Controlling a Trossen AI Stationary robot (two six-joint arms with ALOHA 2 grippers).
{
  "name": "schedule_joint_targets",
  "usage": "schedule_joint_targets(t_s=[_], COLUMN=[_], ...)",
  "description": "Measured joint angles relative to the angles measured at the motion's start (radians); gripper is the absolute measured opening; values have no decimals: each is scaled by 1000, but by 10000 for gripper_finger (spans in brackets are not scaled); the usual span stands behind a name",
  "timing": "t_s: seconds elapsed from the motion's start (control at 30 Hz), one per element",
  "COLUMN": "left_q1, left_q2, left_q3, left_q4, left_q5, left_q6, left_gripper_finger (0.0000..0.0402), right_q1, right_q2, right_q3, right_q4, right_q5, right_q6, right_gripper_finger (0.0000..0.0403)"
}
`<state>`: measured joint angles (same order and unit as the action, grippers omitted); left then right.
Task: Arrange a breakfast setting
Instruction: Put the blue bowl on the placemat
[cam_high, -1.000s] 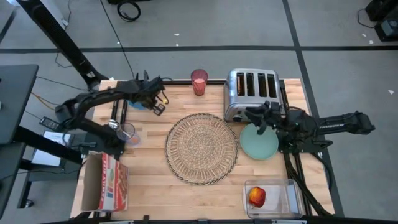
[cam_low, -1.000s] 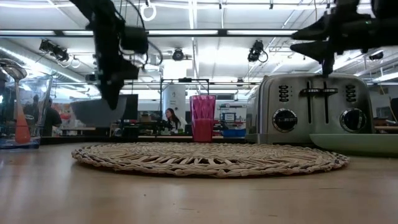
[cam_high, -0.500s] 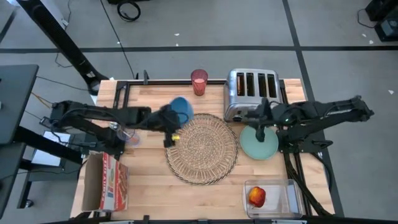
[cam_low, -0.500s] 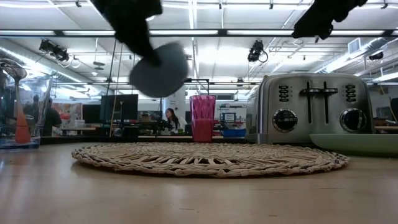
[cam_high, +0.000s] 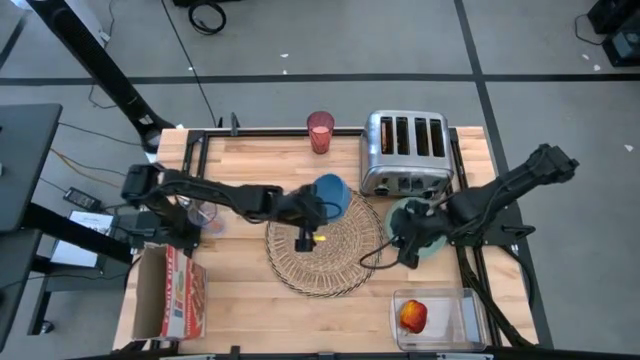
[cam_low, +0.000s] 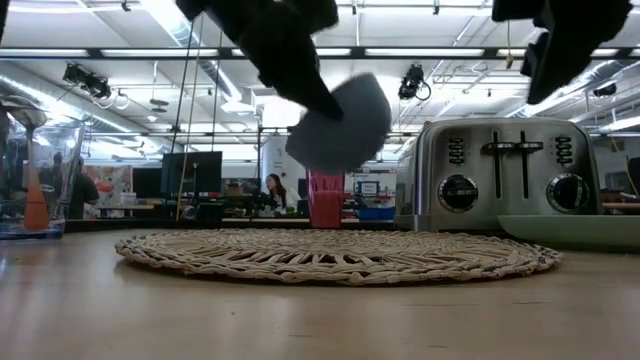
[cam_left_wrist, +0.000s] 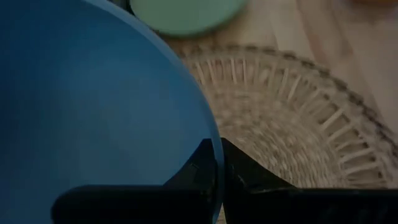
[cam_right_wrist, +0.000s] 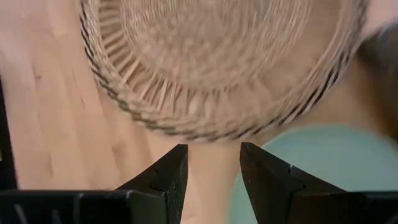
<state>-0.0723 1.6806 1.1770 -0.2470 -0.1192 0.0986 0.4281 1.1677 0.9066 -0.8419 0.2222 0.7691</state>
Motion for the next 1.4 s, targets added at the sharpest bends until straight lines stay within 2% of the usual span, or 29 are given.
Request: schedule_joint_targets(t_s=[0.13,0.27,0.7,0.93,1.2,1.4], left_q1=[-3,-11,-32,-34,-33,-43], left_q2=[71,105,140,172,185,173], left_q3=[14,15,14,15,15,15], left_q4=[-13,-5,-23,-14,-2,-12], left_q5=[29,54,75,76,71,72], left_q6=[2,3,98,146,127,115], left_gripper_finger=[11,11,11,15,58,105], right_q1=[18,31,45,38,33,14], right_q2=[61,101,116,122,162,192], right_q3=[0,0,1,2,2,2], right_q4=[-4,-5,8,29,68,80], right_q5=[-55,-71,-70,-69,-64,-63], right_q6=[155,244,263,332,512,550], right_gripper_finger=[153,149,145,146,147,147])
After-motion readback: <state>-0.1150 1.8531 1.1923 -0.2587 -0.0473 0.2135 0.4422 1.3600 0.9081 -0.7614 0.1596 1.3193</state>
